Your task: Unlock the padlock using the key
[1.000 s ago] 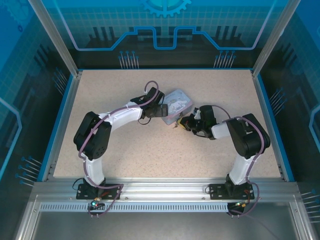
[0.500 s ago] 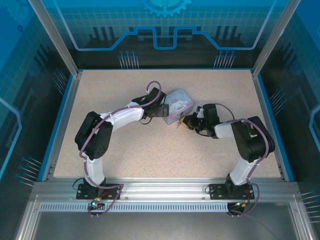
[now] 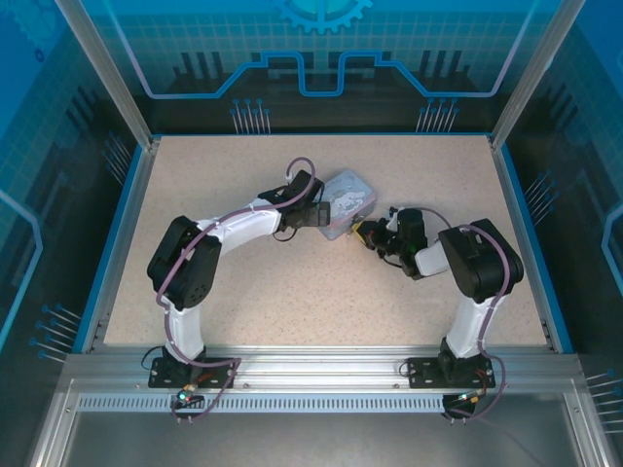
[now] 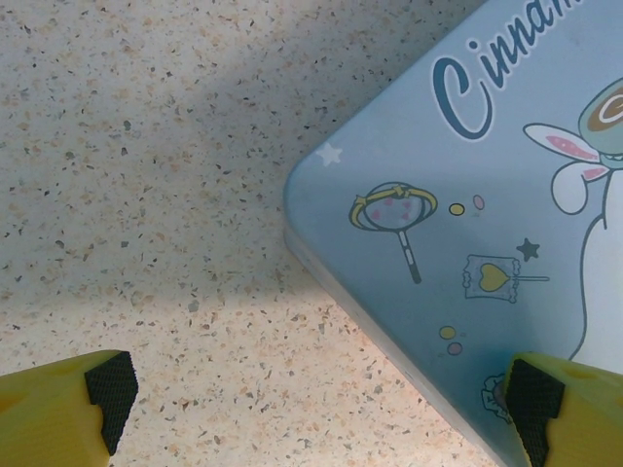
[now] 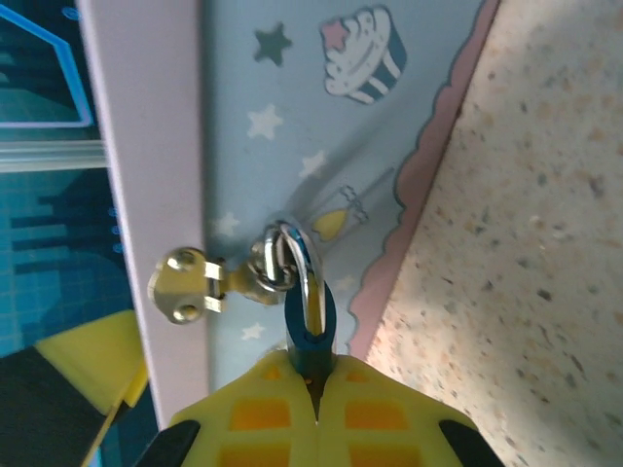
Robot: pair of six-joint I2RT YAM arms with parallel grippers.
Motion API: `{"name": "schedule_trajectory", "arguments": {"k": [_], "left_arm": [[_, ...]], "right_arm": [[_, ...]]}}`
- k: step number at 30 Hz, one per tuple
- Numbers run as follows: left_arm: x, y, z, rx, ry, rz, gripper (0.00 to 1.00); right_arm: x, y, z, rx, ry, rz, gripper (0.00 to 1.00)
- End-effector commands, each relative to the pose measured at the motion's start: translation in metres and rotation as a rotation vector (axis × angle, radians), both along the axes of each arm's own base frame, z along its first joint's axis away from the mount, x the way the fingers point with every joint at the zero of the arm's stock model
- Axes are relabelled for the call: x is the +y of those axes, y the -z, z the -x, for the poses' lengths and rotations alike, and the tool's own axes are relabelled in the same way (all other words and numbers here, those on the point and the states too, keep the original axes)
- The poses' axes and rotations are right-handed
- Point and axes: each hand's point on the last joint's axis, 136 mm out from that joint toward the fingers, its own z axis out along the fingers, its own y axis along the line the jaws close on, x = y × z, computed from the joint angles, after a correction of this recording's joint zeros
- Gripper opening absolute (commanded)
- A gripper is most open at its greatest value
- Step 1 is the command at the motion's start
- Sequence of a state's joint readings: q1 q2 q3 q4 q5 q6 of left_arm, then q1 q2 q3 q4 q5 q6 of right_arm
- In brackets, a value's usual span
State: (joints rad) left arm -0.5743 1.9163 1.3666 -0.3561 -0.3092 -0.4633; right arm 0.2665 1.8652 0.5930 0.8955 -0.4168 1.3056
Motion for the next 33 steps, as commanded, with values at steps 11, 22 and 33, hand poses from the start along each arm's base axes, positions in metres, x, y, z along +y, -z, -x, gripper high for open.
{"name": "schedule_trajectory", "arguments": {"k": [11, 22, 33], "left_arm": [[0.023, 0.049, 0.029, 0.161, 0.025, -0.15, 0.99], [0.021, 0.051, 0.028, 0.169, 0.022, -0.139, 0.99], [0.021, 0.032, 0.024, 0.14, 0.014, -0.133, 0.99]], "right_arm": [[-0.03, -0.014, -0.02, 0.015, 0.068, 0.029, 0.0], [-0.066, -0.01, -0.004, 0.126, -0.045, 0.305, 0.0], [-0.024, 0.004, -0.001, 0.107, -0.132, 0.16, 0.0]]}}
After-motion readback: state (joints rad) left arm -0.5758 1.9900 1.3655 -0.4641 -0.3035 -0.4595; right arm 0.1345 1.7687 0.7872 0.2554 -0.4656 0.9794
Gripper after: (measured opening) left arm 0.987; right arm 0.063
